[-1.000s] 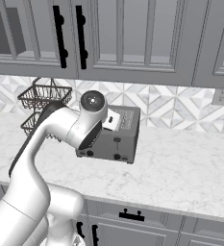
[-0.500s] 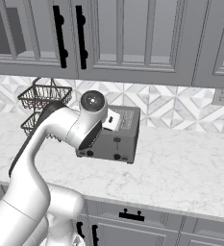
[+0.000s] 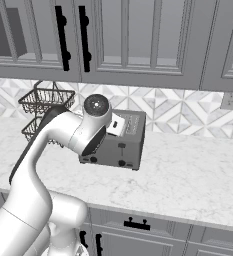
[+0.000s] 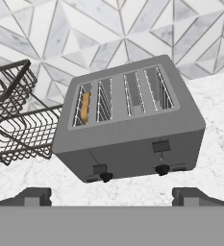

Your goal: Start the toaster. Once the lever pops up, take the bread to the plate on the dining counter.

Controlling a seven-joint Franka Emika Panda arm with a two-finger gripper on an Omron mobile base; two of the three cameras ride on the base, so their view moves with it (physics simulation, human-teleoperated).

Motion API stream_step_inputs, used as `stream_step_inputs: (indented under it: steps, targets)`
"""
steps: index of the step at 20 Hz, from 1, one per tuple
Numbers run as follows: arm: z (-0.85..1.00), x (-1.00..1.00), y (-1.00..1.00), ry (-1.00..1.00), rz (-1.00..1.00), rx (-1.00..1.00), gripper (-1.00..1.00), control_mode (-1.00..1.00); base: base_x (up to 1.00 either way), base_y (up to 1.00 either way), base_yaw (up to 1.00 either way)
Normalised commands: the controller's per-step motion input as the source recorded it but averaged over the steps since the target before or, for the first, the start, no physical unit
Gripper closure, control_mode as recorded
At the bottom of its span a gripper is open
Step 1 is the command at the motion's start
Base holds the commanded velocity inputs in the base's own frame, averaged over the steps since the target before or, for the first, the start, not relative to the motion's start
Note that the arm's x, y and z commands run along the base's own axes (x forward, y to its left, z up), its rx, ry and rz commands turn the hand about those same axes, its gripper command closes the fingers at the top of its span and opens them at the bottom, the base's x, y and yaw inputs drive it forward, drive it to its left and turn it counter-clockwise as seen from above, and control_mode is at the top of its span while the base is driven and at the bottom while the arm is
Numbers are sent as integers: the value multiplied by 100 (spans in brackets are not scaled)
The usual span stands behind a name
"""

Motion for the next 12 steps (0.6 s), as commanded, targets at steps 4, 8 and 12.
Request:
stream_step_inputs:
  steps: [4,8,12]
  targets:
    - [0,0,0,0,0,0,-100,-100,0,0,0]
    - [0,0,0,0,0,0,-100,-100,0,0,0]
    - [0,0,0,0,0,0,-100,-100,0,0,0]
